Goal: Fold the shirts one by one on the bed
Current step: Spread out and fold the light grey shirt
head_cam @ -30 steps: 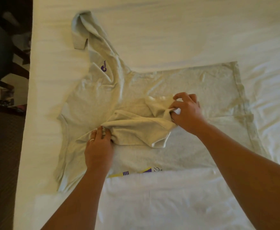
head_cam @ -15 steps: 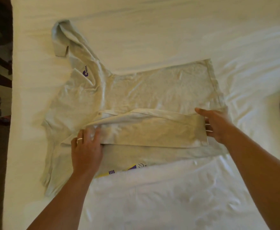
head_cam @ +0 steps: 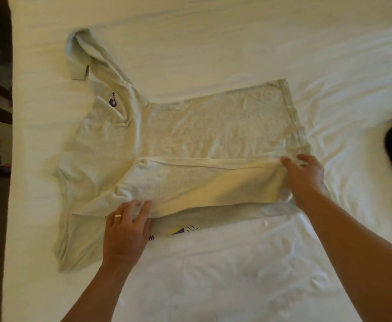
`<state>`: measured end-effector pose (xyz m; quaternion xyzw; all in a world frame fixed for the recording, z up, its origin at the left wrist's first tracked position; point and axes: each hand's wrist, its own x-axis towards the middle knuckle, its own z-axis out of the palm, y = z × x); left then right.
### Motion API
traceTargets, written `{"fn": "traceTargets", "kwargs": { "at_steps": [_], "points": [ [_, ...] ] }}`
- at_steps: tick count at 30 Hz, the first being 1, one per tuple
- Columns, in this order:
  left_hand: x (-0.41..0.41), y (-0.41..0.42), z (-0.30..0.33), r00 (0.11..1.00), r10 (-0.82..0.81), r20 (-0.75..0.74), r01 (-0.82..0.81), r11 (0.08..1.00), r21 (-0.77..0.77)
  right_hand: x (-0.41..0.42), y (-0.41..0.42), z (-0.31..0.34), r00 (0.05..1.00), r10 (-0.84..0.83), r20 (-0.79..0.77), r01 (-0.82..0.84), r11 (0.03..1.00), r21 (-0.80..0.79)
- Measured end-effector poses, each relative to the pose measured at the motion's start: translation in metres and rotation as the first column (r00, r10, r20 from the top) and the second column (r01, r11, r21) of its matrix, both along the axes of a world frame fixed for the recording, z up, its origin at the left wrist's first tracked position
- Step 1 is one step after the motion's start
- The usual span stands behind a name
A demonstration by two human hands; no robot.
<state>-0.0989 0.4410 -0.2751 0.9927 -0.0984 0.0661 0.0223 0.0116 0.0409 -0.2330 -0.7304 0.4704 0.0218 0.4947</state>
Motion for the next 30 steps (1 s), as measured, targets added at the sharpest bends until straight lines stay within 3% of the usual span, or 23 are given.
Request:
{"fn": "traceTargets", "kwargs": {
  "at_steps": [4, 9, 14, 19, 26, 30],
  "points": [
    [0.006, -0.005, -0.005, 0.997, -0.034, -0.062, 0.036, 0.999, 0.022, -0.004, -0.001, -0.002, 0.989, 0.07, -0.13, -0.074, 0.997, -0.022],
    [0.001, -0.011, -0.004, 0.995, -0.097, -0.022, 0.093, 0.987, -0.134, -0.001, -0.007, 0.0, 0.999, 0.035, 0.009, -0.035, 0.999, -0.014],
    [-0.002, -0.013, -0.009, 0.997, -0.069, -0.029, 0.067, 0.995, -0.073, -0.005, -0.013, -0.003, 0.973, 0.124, -0.197, -0.124, 0.992, 0.012],
    [-0.013, -0.016, -0.007, 0.997, -0.082, 0.009, 0.083, 0.991, -0.104, 0.003, -0.021, -0.004, 0.967, 0.244, -0.073, -0.25, 0.963, -0.103],
    [-0.025, -0.027, -0.001, 0.999, -0.028, -0.014, 0.027, 0.995, -0.092, -0.005, -0.038, -0.01, 0.902, 0.396, -0.172, -0.423, 0.89, -0.17],
    [-0.003, -0.041, 0.006, 1.0, 0.007, 0.02, -0.005, 0.995, -0.095, -0.008, -0.045, -0.012, 0.913, 0.388, -0.128, -0.407, 0.888, -0.215]
  ]
}}
